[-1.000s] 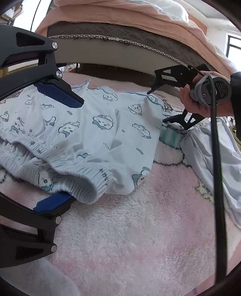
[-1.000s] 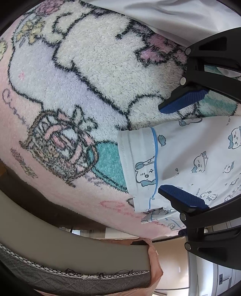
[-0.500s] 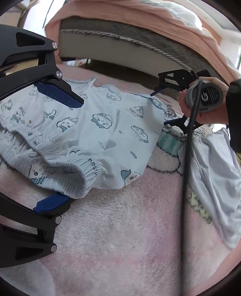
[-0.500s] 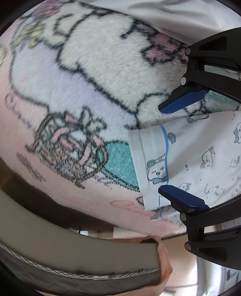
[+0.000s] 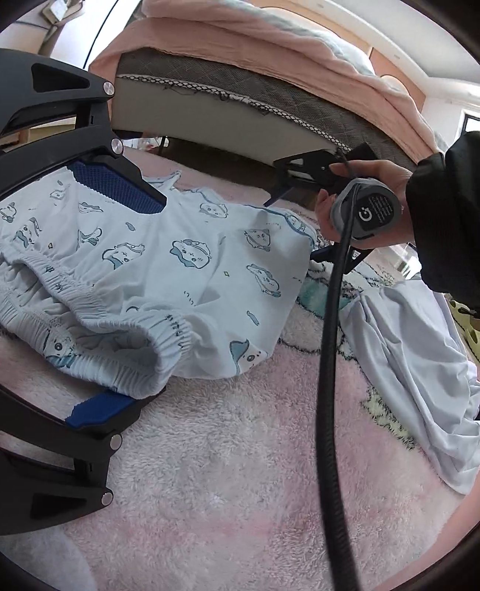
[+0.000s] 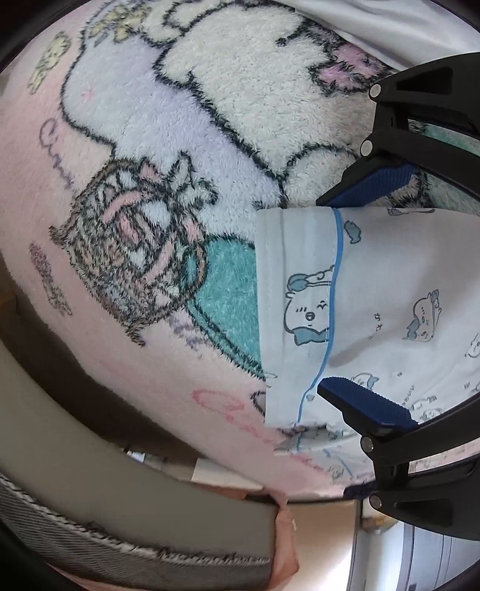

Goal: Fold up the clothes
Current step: 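Move the left gripper to the pants cuff while the right gripper reaches the waistband, then close the left gripper on the pants cuff while the right gripper grasps the waistband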

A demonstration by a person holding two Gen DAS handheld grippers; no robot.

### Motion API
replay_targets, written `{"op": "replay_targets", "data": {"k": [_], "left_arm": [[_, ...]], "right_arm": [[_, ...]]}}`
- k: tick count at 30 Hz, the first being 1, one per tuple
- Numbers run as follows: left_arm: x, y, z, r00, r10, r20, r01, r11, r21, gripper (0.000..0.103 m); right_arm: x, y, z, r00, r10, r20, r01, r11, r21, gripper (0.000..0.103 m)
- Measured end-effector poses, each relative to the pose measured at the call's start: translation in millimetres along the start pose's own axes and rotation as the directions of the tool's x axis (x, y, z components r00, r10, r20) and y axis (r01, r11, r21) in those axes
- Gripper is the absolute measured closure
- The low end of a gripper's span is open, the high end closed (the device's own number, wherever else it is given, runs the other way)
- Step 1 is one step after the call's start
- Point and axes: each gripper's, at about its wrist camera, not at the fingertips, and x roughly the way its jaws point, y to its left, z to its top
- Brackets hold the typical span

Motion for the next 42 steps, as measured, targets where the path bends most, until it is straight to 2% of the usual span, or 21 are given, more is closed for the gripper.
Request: {"op": "replay_targets", "data": {"k": [5,10,12,13,14,16,18,21,24,25,30,33,38,42], "left_arm": [[4.4,8.7,0.5,0.999,-0.046,-0.028,0.044,0.998,-0.049,0.013],[5.0,9.0,-1.4,0.997,-0.063,-0.037,0.06,0.995,-0.077,0.017],[4.1,8.1,-1.0,0.993,-0.109,-0.039,0.105,0.991,-0.081,0.033],[2.4,6.7,-0.9,0.99,-0.136,-0.042,0.132,0.988,-0.084,0.048],[0.6,5.0,-0.8,0.986,-0.162,-0.044,0.157,0.984,-0.086,0.064],[-2.5,-1.4,0.2,0.982,-0.183,-0.043,0.18,0.981,-0.069,0.077],[-5.2,-7.6,0.1,0.985,-0.17,-0.038,0.169,0.985,-0.043,0.08],[-6.4,-7.3,-0.8,0.982,-0.187,-0.036,0.185,0.981,-0.054,0.084],[-7.6,-5.5,-1.5,0.978,-0.202,-0.04,0.2,0.978,-0.063,0.088],[-7.9,-4.3,-1.7,0.978,-0.207,-0.041,0.204,0.977,-0.069,0.088],[-5.8,12.5,1.1,0.975,-0.222,-0.023,0.217,0.967,-0.132,0.09],[-1.7,22.6,3.9,0.971,-0.239,-0.014,0.234,0.958,-0.165,0.09],[-1.5,21.8,3.1,0.965,-0.26,-0.021,0.253,0.951,-0.178,0.09],[-1.4,17.7,2.7,0.96,-0.279,-0.028,0.27,0.947,-0.171,0.09]], "right_arm": [[7.4,14.0,0.8,0.996,-0.08,-0.026,0.078,0.995,-0.064,0.013],[8.5,13.7,3.8,0.996,-0.079,-0.042,0.077,0.996,-0.055,0.014],[7.0,13.8,3.7,0.995,-0.09,-0.041,0.087,0.994,-0.065,0.017],[6.0,14.4,2.9,0.994,-0.104,-0.038,0.101,0.992,-0.074,0.019],[5.0,14.8,2.1,0.992,-0.12,-0.033,0.117,0.99,-0.08,0.024],[0.8,13.0,0.2,0.988,-0.152,-0.021,0.15,0.985,-0.084,0.041],[-4.1,5.1,0.4,0.988,-0.154,-0.016,0.152,0.986,-0.06,0.053],[-9.4,-7.8,1.8,0.99,-0.138,-0.013,0.137,0.99,-0.015,0.071],[-11.8,-21.2,2.2,0.997,-0.067,-0.023,0.068,0.997,0.034,0.095],[-10.8,-22.8,2.1,0.999,-0.045,-0.029,0.046,0.998,0.043,0.096],[-11.0,-18.7,4.3,0.999,-0.039,-0.034,0.04,0.999,0.027,0.097],[-6.7,-23.6,4.8,0.998,-0.028,-0.062,0.031,0.999,0.044,0.093],[-9.9,-44.0,1.5,0.994,0.089,-0.062,-0.08,0.988,0.135,0.09],[-18.5,-62.4,-1.3,0.979,0.192,-0.061,-0.178,0.967,0.183,0.072]]}}
